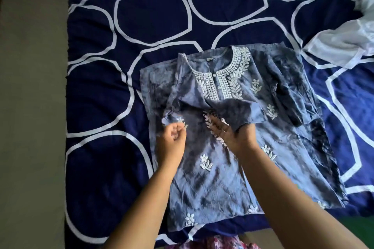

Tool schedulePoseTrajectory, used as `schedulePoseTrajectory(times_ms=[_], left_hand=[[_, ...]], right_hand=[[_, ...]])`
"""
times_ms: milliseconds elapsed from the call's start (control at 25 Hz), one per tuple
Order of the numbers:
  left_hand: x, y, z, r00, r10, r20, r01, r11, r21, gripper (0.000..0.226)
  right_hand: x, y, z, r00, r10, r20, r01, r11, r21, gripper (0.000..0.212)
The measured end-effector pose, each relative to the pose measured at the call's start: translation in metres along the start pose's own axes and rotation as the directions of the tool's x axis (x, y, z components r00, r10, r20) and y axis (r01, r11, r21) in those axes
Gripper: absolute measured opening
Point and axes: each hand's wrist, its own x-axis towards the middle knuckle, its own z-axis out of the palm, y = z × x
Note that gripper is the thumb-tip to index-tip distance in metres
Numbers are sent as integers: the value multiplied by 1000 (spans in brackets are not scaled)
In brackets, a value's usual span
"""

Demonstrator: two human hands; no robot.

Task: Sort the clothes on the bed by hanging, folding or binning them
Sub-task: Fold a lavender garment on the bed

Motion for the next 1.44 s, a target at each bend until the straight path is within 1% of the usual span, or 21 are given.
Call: schedulePoseTrajectory(times_ms=[80,160,280,360,440,520,560,600,640,680,760,880,920,960,1040,1080,1120,1200,1320,1400,1440], left_hand=[[0,-3,13,917,-364,165,383,918,-102,20],[4,8,22,825,-460,328,548,792,-270,32],[25,29,33,808,-449,382,588,564,-580,32],[43,44,38,806,-457,377,574,446,-687,36],[59,55,42,802,-466,374,566,392,-725,29],[67,63,43,791,-501,351,557,351,-753,21],[68,64,44,784,-523,335,550,332,-767,21],[68,65,44,779,-541,317,537,315,-783,21],[66,66,45,780,-550,299,517,298,-802,20],[65,66,46,783,-554,284,498,285,-819,19],[63,65,47,791,-548,272,469,257,-845,19],[64,57,43,816,-517,258,448,284,-848,19],[64,53,40,830,-504,239,439,327,-837,21],[65,48,37,845,-490,213,432,390,-813,26],[66,38,31,866,-478,147,410,510,-756,26],[66,37,30,871,-477,117,395,539,-744,21],[65,38,29,876,-474,94,380,556,-739,18],[62,40,28,881,-465,83,353,530,-771,17],[63,42,28,876,-471,99,338,455,-824,12],[64,42,27,879,-471,80,322,461,-827,15],[64,43,26,882,-465,77,316,462,-829,12]], right_hand=[[5,-4,-11,996,-18,-89,14,999,-50,41],[2,-9,-20,983,-55,-176,52,998,-24,42],[-6,-15,-38,957,-135,-255,149,988,39,62],[-8,-20,-42,956,-233,-178,209,967,-144,58],[-14,-22,-40,960,-269,-80,208,874,-440,78],[-16,-23,-44,921,-376,-103,200,682,-703,78],[-16,-24,-50,864,-497,-84,196,485,-852,68],[-18,-25,-56,825,-565,27,155,181,-971,61],[-18,-24,-66,826,-539,165,110,-132,-985,63],[-17,-24,-75,853,-455,257,85,-364,-927,67],[-12,-26,-84,852,-402,335,96,-508,-856,60],[0,-36,-85,703,-458,544,234,-574,-785,32],[2,-41,-81,650,-500,572,305,-518,-799,25],[-1,-49,-72,651,-556,518,397,-332,-856,17],[-10,-69,-52,804,-563,192,470,402,-786,14],[-14,-77,-43,866,-498,42,428,697,-575,18],[-14,-81,-40,917,-395,-53,346,856,-384,19],[-9,-80,-45,978,-173,-121,131,947,-293,15],[-2,-62,-64,993,38,-112,-76,931,-357,11],[-4,-54,-70,988,5,-158,-83,869,-488,17],[-5,-50,-71,975,-99,-199,-58,753,-656,16]])
